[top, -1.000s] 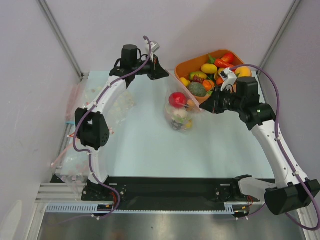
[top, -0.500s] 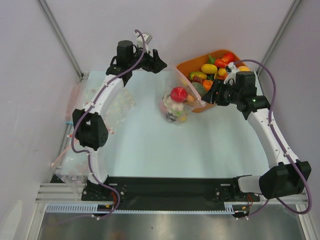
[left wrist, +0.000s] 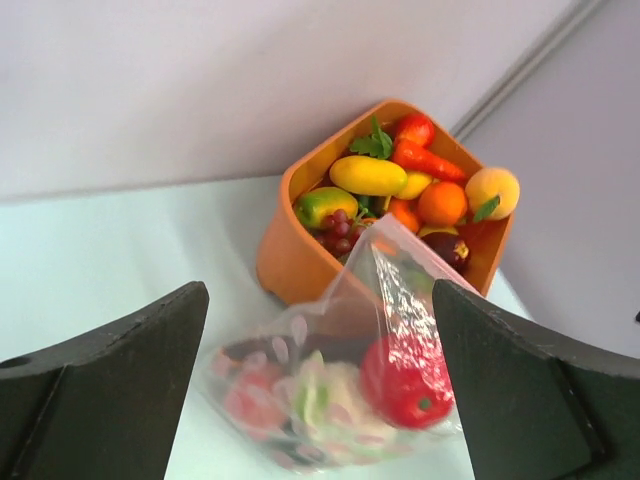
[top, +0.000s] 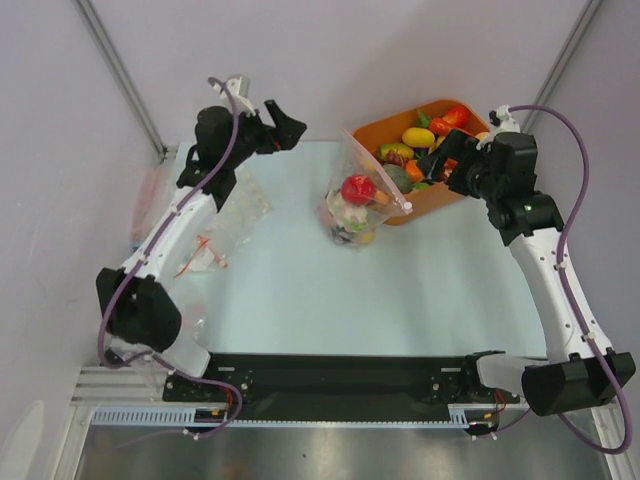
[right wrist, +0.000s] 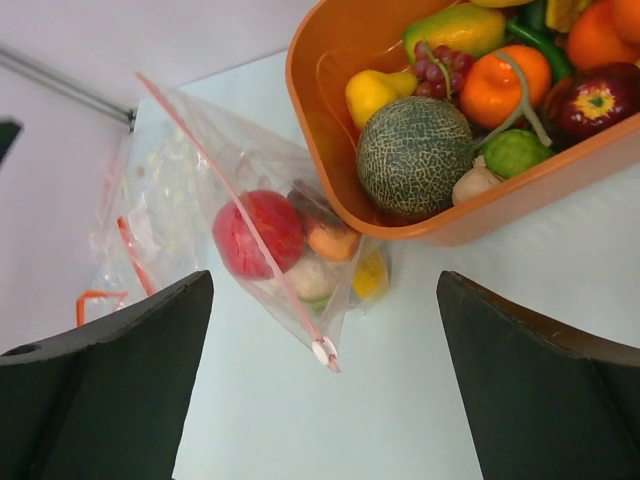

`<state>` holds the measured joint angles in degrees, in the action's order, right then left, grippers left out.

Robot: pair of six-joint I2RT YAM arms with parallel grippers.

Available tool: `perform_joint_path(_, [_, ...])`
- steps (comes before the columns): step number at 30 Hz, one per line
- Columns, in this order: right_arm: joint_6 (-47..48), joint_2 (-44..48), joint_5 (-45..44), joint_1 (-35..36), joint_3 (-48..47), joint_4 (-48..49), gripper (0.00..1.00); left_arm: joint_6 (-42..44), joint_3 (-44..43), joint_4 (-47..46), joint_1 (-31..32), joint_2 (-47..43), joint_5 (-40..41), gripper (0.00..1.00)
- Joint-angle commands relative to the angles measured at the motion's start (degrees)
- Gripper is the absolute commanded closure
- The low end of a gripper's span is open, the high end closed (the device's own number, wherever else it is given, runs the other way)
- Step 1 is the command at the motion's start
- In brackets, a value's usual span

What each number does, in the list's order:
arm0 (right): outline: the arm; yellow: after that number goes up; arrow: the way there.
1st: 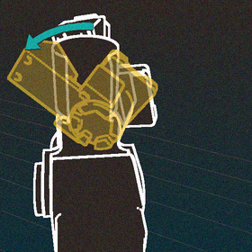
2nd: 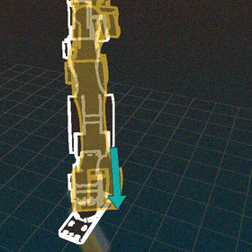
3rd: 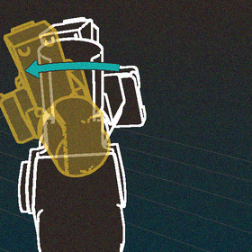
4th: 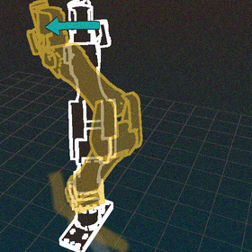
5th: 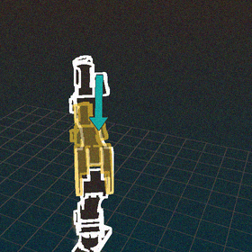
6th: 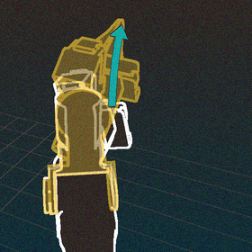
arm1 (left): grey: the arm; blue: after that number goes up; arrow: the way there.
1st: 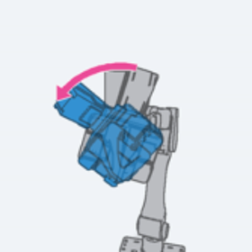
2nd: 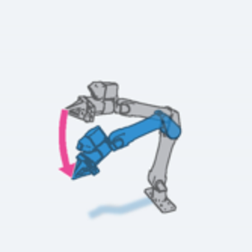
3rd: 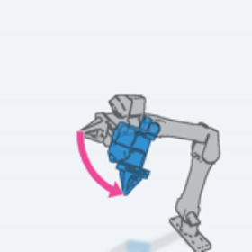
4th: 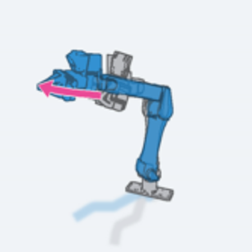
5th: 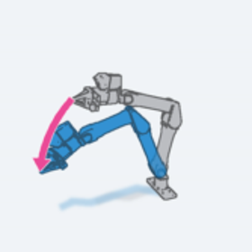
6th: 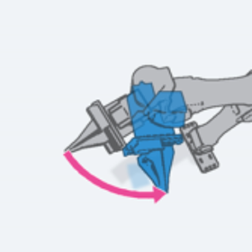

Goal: Place the food in the zip-top bag and seal the zipper
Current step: Reset both arms

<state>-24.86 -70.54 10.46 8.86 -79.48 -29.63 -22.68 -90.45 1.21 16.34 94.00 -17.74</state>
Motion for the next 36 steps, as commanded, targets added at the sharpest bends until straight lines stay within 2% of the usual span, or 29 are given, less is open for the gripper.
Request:
perform_joint_path(1, [-5.8,1.8,-5.7,-0.6,-1.9,-0.6,0.0,-14.0,9.0,-4.0,-1.1,-8.6,7.4,0.0])
perform_joint_path(4, [-9.0,3.2,-8.0,-0.7,-1.2,-1.6,0.0,-18.0,12.8,1.8,-1.9,-12.9,8.3,0.0])
perform_joint_path(8, [-10.0,4.2,-10.5,-0.8,-0.5,-3.7,0.0,-21.0,16.1,11.1,-4.4,-16.5,4.4,0.0])
perform_joint_path(11, [-11.2,5.0,-10.4,-1.0,-0.1,-6.1,0.0,-21.4,21.7,12.2,-8.2,-20.8,-1.9,0.0])
perform_joint_path(14, [-11.8,6.7,-10.5,-0.9,-0.1,-9.4,0.0,-23.6,30.1,9.1,-13.6,-26.0,-8.2,0.0])
perform_joint_path(18, [-10.1,10.8,-9.0,-0.9,4.0,-8.8,0.0,-23.5,37.7,7.7,-13.5,-30.2,-12.3,0.0])
perform_joint_path(21, [-11.4,14.1,-8.1,-0.9,10.3,-6.6,0.0,-20.2,39.0,9.8,-12.8,-32.9,-11.7,0.0])
perform_joint_path(27, [-12.1,18.1,-5.4,-0.9,17.2,-3.3,0.0,-14.5,39.6,16.2,-12.6,-35.9,-10.7,0.0])
perform_joint_path(36, [-8.0,17.7,-4.7,-1.0,17.6,-3.1,0.0,-14.8,45.5,12.5,-11.9,-39.9,-12.0,0.0])
